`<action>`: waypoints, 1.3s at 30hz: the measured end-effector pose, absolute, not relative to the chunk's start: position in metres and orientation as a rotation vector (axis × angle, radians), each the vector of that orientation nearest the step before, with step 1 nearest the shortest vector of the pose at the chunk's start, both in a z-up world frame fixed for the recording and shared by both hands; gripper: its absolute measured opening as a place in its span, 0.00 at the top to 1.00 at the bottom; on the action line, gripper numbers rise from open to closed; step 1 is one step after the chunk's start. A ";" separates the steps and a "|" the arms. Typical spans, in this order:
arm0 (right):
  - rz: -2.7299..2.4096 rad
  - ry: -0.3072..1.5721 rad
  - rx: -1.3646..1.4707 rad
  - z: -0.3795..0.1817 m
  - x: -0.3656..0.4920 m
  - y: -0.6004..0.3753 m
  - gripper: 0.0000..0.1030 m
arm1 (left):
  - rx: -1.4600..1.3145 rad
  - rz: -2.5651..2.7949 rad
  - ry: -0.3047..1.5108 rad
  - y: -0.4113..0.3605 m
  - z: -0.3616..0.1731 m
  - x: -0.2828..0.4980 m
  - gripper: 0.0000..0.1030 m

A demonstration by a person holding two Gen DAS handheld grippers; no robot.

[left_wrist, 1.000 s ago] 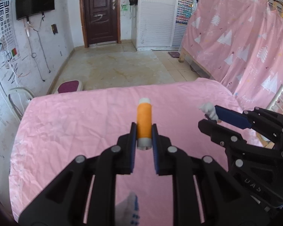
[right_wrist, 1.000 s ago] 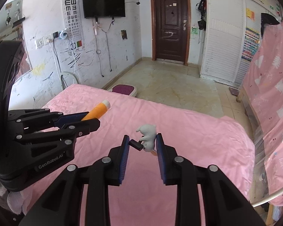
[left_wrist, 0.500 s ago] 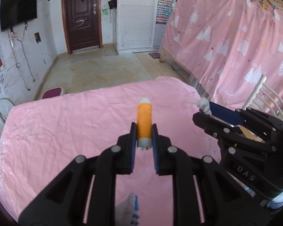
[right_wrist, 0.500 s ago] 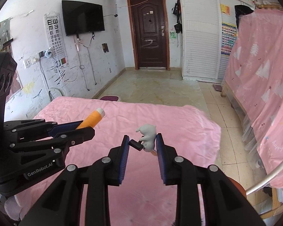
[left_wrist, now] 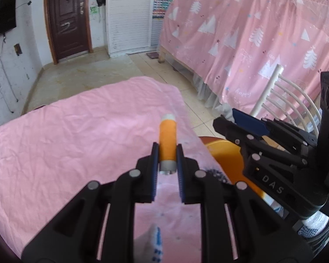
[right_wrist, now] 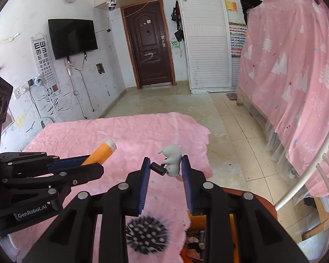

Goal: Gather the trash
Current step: 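Carry both items to the orange bucket and open both tools to drop them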

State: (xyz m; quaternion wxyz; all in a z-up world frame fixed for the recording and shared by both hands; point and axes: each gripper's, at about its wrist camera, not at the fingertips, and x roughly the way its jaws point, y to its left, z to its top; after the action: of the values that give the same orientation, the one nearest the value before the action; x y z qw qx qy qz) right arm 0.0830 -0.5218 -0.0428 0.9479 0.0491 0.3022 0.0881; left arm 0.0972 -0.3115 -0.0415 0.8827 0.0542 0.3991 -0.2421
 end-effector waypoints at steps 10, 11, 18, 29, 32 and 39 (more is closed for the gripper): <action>0.115 0.624 0.158 -0.060 0.054 -0.576 0.82 | 0.129 -0.599 0.875 -0.365 -0.056 0.085 0.86; 0.112 0.625 0.164 -0.062 0.052 -0.579 0.82 | 0.121 -0.608 0.884 -0.369 -0.058 0.085 0.86; 0.086 0.621 0.199 -0.063 0.045 -0.599 0.82 | 0.073 -0.702 0.938 -0.388 -0.070 0.085 0.86; 0.064 0.626 0.232 -0.065 0.041 -0.609 0.81 | 0.065 -0.728 0.932 -0.398 -0.070 0.080 0.46; 0.064 0.626 0.232 -0.065 0.041 -0.609 0.81 | 0.070 -0.703 0.926 -0.393 -0.069 0.082 0.46; 0.058 0.623 0.228 -0.060 0.039 -0.605 0.55 | 0.073 -0.646 0.887 -0.369 -0.061 0.082 0.40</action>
State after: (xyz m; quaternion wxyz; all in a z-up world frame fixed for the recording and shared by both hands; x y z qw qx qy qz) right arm 0.0389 -0.6048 -0.0603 0.9450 0.1120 0.3059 0.0286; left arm 0.0820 -0.3689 -0.0611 0.8528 0.0345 0.4213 -0.3068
